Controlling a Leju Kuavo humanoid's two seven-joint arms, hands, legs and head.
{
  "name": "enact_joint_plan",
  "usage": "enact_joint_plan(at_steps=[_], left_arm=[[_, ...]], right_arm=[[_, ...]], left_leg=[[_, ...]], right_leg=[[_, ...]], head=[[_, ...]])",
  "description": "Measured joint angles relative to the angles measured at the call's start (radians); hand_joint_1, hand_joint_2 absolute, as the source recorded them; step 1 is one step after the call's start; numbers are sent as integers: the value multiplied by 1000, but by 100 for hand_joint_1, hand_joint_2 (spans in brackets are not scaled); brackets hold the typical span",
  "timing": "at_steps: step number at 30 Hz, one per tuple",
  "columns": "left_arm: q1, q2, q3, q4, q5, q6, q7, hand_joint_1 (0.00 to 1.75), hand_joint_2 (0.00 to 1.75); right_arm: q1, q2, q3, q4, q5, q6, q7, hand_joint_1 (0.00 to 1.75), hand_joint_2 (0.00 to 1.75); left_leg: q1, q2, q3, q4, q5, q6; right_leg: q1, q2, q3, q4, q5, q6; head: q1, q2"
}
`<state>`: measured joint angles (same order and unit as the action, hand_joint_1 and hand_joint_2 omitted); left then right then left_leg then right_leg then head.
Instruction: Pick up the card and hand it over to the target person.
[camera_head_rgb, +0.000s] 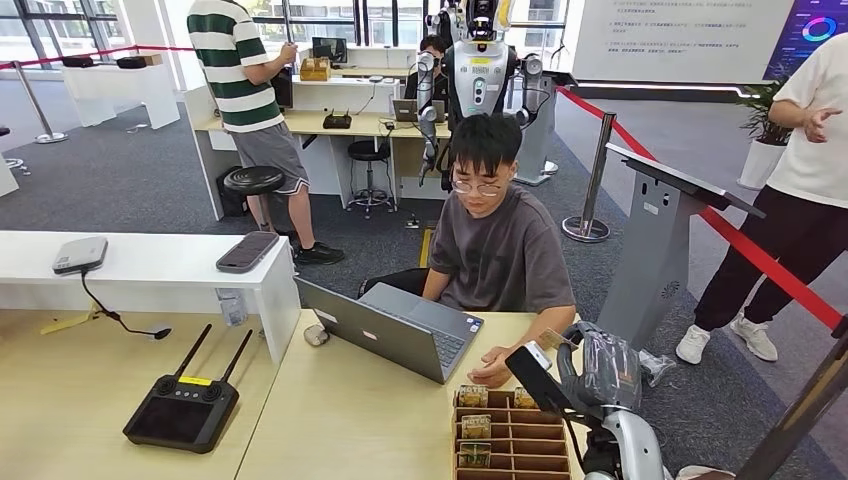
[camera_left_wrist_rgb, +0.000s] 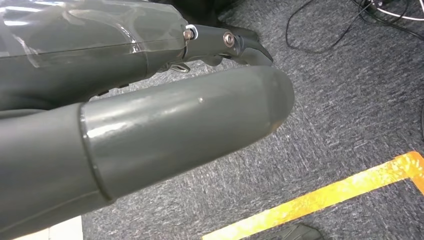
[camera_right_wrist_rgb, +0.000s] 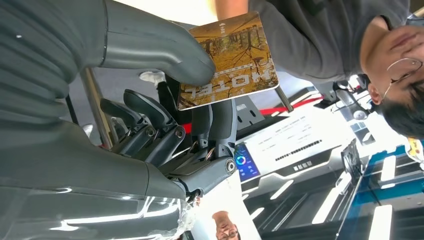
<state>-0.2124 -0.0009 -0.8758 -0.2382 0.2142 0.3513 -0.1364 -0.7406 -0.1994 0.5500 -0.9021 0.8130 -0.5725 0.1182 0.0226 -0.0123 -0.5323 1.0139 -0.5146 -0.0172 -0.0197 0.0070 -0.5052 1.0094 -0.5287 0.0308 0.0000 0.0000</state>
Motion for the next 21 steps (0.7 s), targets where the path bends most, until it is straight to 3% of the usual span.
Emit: enact_joint_plan(at_steps=[9,21], left_arm=[[-10,2,-9,0,-6,-8,-1,0,0],[-7,5,-3,0,-12,-6,-2,0,0]], right_arm=[[-25,71,41,245,23,-33,-24,175,175],[-37,81,24,239,15,-117,-36,175,175]], left_leg=[[0,0,1,0,0,0],[0,0,-1,-1,1,0]], right_leg=[[0,0,1,0,0,0],[0,-1,-1,0,0,-1]], head=[[0,0],[0,0]])
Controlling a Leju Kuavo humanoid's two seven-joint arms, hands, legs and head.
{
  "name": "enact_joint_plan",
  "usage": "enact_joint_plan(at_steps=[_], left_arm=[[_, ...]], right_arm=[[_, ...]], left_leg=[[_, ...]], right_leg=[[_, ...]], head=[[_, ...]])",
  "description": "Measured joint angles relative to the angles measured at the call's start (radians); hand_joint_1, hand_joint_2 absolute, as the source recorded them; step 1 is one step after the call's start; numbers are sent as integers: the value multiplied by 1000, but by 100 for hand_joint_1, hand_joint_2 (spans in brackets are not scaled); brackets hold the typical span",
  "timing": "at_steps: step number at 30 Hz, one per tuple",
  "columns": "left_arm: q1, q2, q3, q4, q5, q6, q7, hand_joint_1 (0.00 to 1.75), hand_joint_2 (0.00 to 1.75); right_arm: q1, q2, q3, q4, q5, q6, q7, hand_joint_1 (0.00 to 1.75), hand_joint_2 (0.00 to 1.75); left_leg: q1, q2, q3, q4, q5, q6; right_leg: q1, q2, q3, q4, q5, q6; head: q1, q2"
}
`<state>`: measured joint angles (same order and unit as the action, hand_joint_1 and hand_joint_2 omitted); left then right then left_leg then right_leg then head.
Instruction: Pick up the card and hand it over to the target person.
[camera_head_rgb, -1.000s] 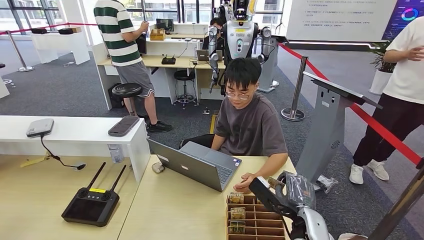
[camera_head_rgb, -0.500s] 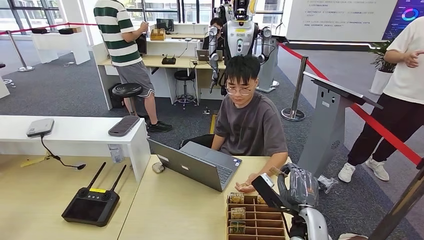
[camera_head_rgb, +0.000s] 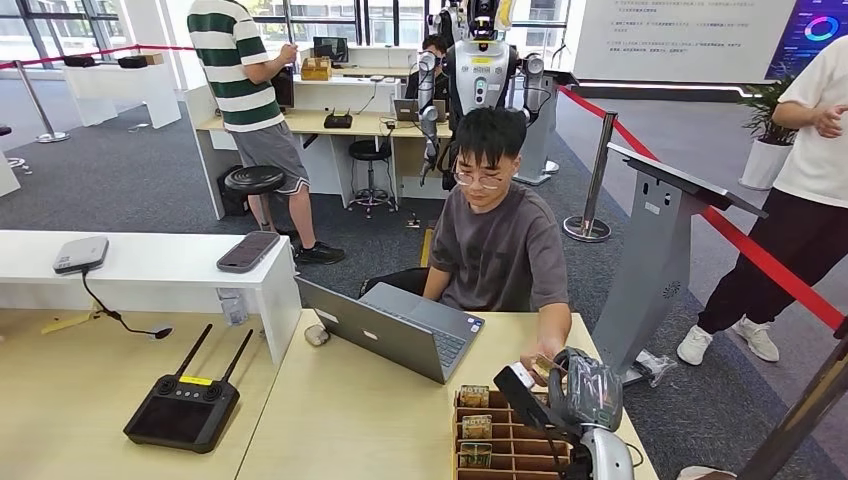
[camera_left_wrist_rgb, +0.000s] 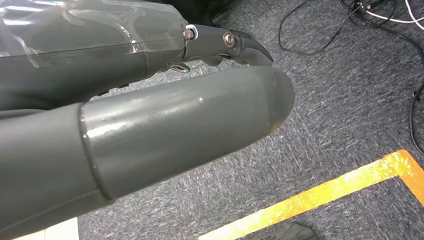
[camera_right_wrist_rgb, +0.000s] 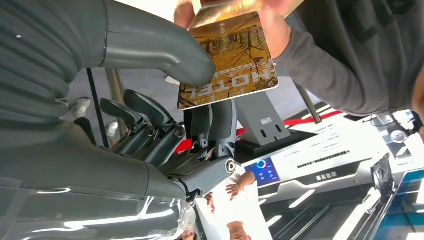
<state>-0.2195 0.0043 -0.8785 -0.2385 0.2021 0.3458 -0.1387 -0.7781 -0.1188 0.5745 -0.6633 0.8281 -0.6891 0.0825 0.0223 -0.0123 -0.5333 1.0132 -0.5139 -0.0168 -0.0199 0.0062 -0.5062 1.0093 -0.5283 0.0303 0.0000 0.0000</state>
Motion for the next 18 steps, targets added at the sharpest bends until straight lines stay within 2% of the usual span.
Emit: enact_joint_plan(at_steps=[6,8,9,12,13,18], left_arm=[[3,-1,6,0,-1,2,-1,0,0],[4,0,6,1,-1,2,0,0,0],[4,0,6,1,-1,2,0,0,0],[5,0,7,0,-2,2,0,0,0],[5,0,6,0,-2,1,0,0,0],[3,2,7,-1,-4,-2,-1,0,0]], right_arm=[[10,-2,-24,-44,10,-9,-4,174,175],[9,-3,-24,-46,12,-8,-3,165,175],[9,-4,-23,-47,12,-7,-2,150,175],[12,-5,-16,-46,18,5,0,39,175],[12,-6,-12,-45,21,10,1,14,175],[10,-7,7,-38,32,52,11,0,175]], left_leg=[[0,-1,0,0,0,0],[0,-1,-1,1,-1,0],[0,0,-1,1,0,0],[0,-1,0,1,-1,0],[0,-2,0,2,-2,0],[0,-1,0,1,0,0]], right_leg=[[0,0,0,0,0,0],[0,0,-1,1,-1,0],[0,0,-1,0,0,0],[0,-1,0,1,-1,1],[0,-1,0,2,-2,1],[0,-1,0,0,-1,0]], head=[[0,0],[0,0],[0,0],[0,0],[0,0],[0,0]])
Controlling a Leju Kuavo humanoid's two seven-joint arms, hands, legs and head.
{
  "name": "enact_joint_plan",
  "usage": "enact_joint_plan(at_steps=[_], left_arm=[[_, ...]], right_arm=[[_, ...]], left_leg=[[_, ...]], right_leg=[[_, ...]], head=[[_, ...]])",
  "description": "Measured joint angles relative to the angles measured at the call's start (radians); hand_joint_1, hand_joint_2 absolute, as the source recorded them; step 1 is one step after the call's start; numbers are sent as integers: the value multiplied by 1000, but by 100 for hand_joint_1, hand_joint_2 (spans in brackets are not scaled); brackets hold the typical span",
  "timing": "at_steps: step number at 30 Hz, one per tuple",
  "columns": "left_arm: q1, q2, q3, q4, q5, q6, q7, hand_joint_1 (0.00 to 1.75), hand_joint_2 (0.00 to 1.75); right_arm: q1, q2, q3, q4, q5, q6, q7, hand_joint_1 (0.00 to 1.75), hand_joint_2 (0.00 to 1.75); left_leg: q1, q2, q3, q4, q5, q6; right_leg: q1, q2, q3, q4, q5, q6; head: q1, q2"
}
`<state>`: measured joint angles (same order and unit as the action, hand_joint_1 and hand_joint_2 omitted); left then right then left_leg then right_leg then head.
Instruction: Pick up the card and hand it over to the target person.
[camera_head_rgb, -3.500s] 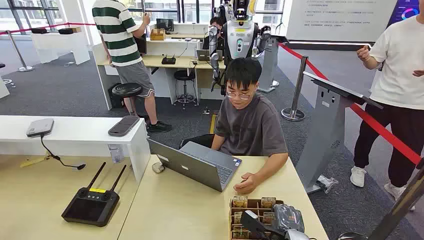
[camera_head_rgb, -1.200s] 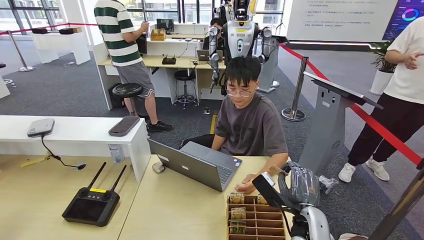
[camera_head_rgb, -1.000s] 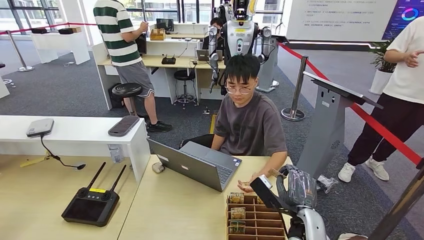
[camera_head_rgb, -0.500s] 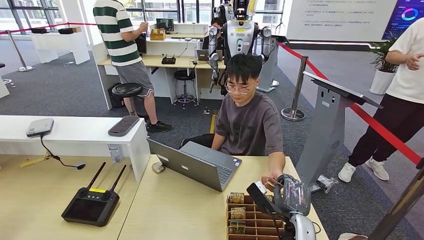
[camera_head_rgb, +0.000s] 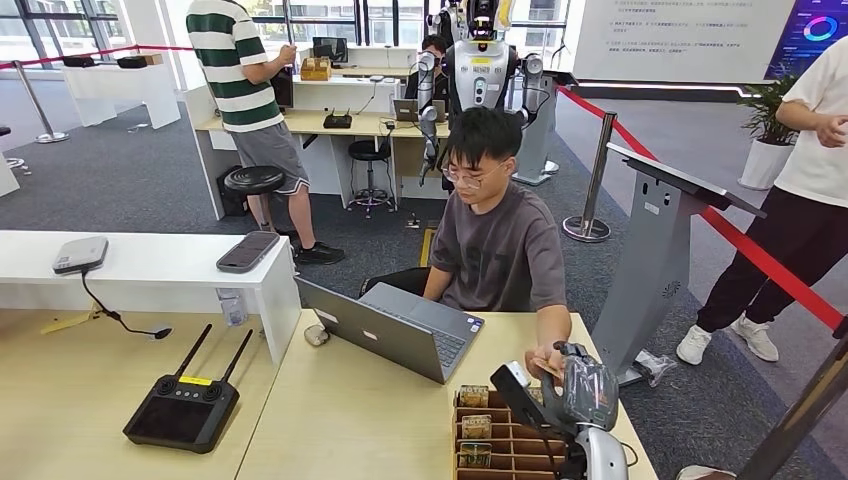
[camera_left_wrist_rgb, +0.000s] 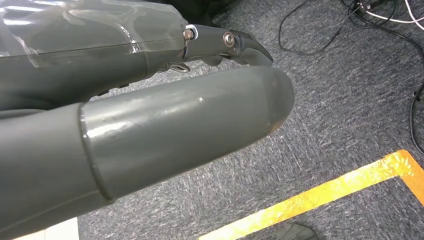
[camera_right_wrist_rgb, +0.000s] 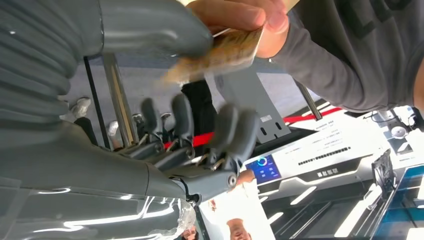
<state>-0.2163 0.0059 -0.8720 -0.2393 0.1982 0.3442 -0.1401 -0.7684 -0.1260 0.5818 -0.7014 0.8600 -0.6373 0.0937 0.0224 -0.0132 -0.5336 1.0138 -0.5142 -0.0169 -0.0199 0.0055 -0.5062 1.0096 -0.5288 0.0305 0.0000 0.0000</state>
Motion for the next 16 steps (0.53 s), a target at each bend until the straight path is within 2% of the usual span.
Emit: enact_joint_plan(at_steps=[4,9,12,14,16], left_arm=[[-3,2,0,0,-3,-5,1,0,0],[3,1,11,0,2,3,0,0,0],[14,-3,27,1,14,19,-5,0,0],[24,-7,39,2,24,33,-8,0,0],[29,-9,43,3,28,39,-9,0,0]], right_arm=[[-5,-1,23,4,10,62,24,0,175],[17,6,-16,-42,-69,30,-4,0,175],[55,29,-89,-104,-235,-6,-81,0,175],[101,45,-149,-184,-406,-23,-166,0,175],[135,47,-175,-248,-502,-26,-210,0,175]], left_leg=[[0,0,0,0,0,0],[0,0,0,1,-1,0],[0,1,0,-1,0,0],[0,1,0,-1,0,0],[0,1,1,-1,0,0]], right_leg=[[0,0,0,0,0,0],[0,0,0,1,-1,0],[0,1,0,-1,0,0],[0,1,0,-1,0,0],[0,1,0,-1,0,0]], head=[[0,0],[0,0],[0,0],[0,0],[0,0]])
